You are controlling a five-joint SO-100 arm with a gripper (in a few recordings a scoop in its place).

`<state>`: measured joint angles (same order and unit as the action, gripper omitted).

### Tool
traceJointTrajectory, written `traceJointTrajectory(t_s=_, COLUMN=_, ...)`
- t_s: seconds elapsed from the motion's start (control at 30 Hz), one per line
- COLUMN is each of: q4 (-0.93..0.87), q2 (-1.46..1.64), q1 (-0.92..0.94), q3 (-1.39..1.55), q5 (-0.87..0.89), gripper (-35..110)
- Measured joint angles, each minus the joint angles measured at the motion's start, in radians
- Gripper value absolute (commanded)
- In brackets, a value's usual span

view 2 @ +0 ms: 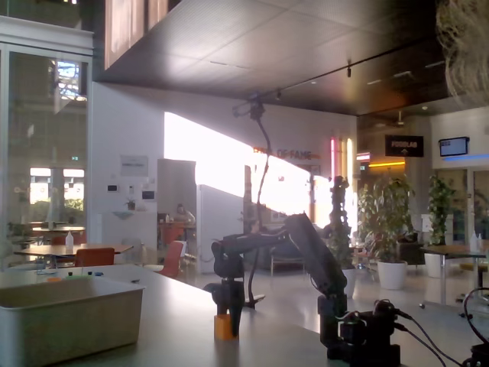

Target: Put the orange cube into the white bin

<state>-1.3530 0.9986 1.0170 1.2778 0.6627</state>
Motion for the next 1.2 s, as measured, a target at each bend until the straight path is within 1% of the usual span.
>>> traceJointTrajectory(t_s=0.23, q4=0.000, q2=0.000, q1=0.000, q3=0.000, q5=0.000, gripper=36)
traceJointTrajectory(t_s=0.5, q4=0.000, q2=0.000, q1=0.000, q3=0.000, q5=0.000, gripper=35)
traceJointTrajectory(t_s=0.7, q4=-0.005, q2=0.000, q1=0.000, q3=0.000, q5=-0.003, gripper=30)
traceJointTrajectory(t_s=1.07, q4=-0.002, q2=0.000, q1=0.000, q3=-0.002, q5=-0.006, gripper=30)
traceJointTrajectory(t_s=1.2, q4=-0.002, q2=0.012, q1=0.000, q3=-0.067, q5=-0.009, gripper=30)
